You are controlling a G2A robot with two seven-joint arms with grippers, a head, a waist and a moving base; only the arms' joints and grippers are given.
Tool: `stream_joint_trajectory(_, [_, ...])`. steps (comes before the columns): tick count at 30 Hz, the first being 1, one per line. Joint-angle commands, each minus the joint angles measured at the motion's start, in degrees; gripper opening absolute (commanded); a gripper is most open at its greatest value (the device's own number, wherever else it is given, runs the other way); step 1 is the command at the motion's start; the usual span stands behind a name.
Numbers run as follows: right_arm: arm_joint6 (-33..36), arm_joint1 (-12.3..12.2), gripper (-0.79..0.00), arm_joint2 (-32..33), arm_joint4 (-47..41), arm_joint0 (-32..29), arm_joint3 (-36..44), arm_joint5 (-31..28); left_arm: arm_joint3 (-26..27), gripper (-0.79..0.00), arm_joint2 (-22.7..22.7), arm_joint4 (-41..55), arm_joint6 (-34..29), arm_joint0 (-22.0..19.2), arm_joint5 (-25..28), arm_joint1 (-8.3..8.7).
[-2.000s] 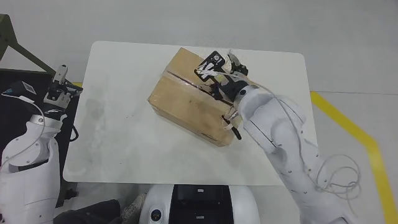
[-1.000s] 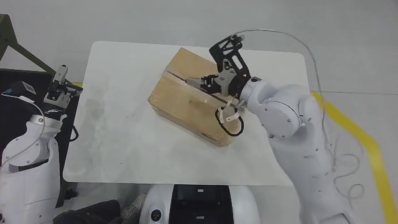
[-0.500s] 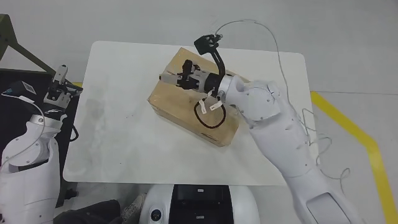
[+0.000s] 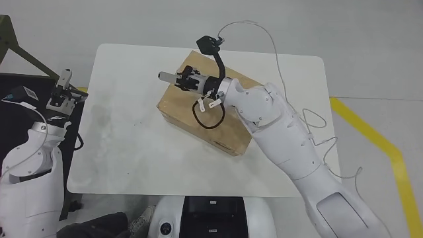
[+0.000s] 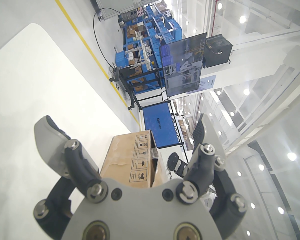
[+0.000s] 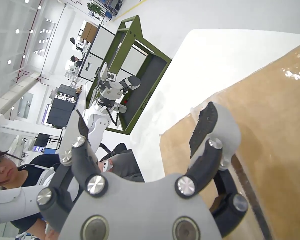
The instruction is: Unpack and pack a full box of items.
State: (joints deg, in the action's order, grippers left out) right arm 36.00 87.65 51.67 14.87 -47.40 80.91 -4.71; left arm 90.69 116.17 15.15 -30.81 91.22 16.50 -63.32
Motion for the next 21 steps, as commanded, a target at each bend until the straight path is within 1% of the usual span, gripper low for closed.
stream_joint_trajectory(1, [0.0, 0.0, 0.000, 0.0, 0.0, 0.0, 0.0, 0.0, 0.0, 0.000, 0.0, 0.0, 0.0, 0.0, 0.0, 0.00])
stream_joint_trajectory(7, [-0.2, 0.0, 0.000, 0.1, -0.3, -0.2, 0.0, 0.0, 0.0, 0.000, 0.0, 0.0, 0.0, 0.0, 0.0, 0.00])
stream_joint_trajectory(9, [-1.0, 0.1, 0.000, 0.4, -2.9, -0.9, 0.3, -0.5, 0.0, 0.000, 0.0, 0.0, 0.0, 0.0, 0.0, 0.00])
stream_joint_trajectory(12, [-1.0, 0.5, 0.000, 0.5, -5.5, -0.1, -0.5, 0.1, 0.0, 0.000, 0.0, 0.0, 0.0, 0.0, 0.0, 0.00])
stream_joint_trajectory(14, [-0.9, 0.8, 0.000, 0.0, -7.1, 0.8, -1.6, 1.8, 0.0, 0.000, 0.0, 0.0, 0.0, 0.0, 0.0, 0.00])
stream_joint_trajectory(21, [-1.8, 2.5, 0.000, -2.3, -13.1, 4.0, -7.3, 4.1, 0.0, 0.000, 0.0, 0.0, 0.0, 0.0, 0.0, 0.00])
